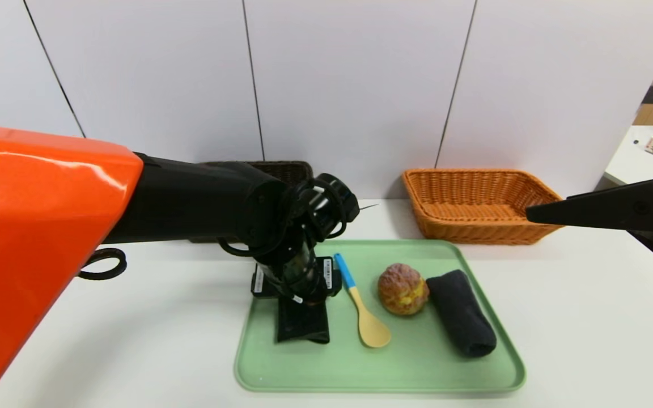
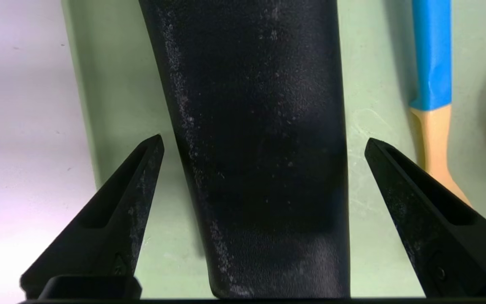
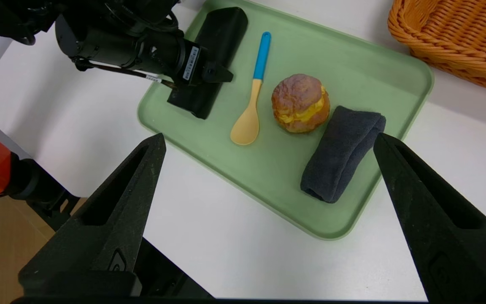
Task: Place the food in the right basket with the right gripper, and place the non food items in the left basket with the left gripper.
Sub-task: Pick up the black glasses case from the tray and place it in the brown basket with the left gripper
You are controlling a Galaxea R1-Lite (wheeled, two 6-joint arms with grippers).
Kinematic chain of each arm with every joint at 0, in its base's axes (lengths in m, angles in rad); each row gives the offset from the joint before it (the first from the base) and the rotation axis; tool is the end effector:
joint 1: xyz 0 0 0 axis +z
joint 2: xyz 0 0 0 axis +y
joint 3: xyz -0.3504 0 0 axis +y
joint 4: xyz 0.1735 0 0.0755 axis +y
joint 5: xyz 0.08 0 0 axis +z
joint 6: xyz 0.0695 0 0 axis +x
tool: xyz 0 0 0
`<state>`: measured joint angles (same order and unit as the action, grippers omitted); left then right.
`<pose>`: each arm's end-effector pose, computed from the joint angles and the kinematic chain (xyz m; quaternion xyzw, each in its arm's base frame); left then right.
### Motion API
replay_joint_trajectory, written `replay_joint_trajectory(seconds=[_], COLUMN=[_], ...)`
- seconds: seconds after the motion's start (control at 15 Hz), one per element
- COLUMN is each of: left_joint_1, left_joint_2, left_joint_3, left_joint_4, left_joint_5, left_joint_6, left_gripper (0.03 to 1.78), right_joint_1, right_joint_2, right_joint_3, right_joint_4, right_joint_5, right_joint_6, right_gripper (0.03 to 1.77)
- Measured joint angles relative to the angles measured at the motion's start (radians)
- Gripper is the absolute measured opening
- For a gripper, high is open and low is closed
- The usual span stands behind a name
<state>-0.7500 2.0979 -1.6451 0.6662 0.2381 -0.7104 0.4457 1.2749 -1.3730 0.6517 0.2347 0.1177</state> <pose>0.3256 -0.2809 0.1621 -0.0492 0.5127 -0.0387 0.8563 0.1632 0.0959 0.3497 0.0246 0.2902 0.3044 0.9069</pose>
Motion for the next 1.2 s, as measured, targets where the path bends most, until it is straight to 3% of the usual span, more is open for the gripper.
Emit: replay_joint_trajectory(seconds=[0.07, 0.33, 0.6, 1.2], left_joint_1=[0.000, 0.001, 0.001, 0.003], left_joint_2=[0.008, 0.025, 0.032, -0.011], left_joint_3=[-0.001, -0.003, -0.003, -0.002], left_joint_4=[0.001, 0.003, 0.006, 0.034], left_joint_5=[0.004, 0.014, 0.024, 0.032], left_joint_6=[-0.001, -0.002, 0.001, 0.005], left_gripper=[1.69, 1.10, 0.79, 0.75], right_joint_1=[0.000, -0.001, -0.001, -0.003], right_joint_2=[-0.002, -0.008, -0.016, -0.028], right_joint_3=[0.002, 0.004, 0.008, 0.011], right_joint_4=[-0.001, 0.000, 0.000, -0.001], right_joint_5=[0.000, 0.000, 0.006, 0.014], right_joint_6=[0.000, 0.000, 0.000, 0.001], right_gripper=[1.70, 1.70, 1.70, 1.70])
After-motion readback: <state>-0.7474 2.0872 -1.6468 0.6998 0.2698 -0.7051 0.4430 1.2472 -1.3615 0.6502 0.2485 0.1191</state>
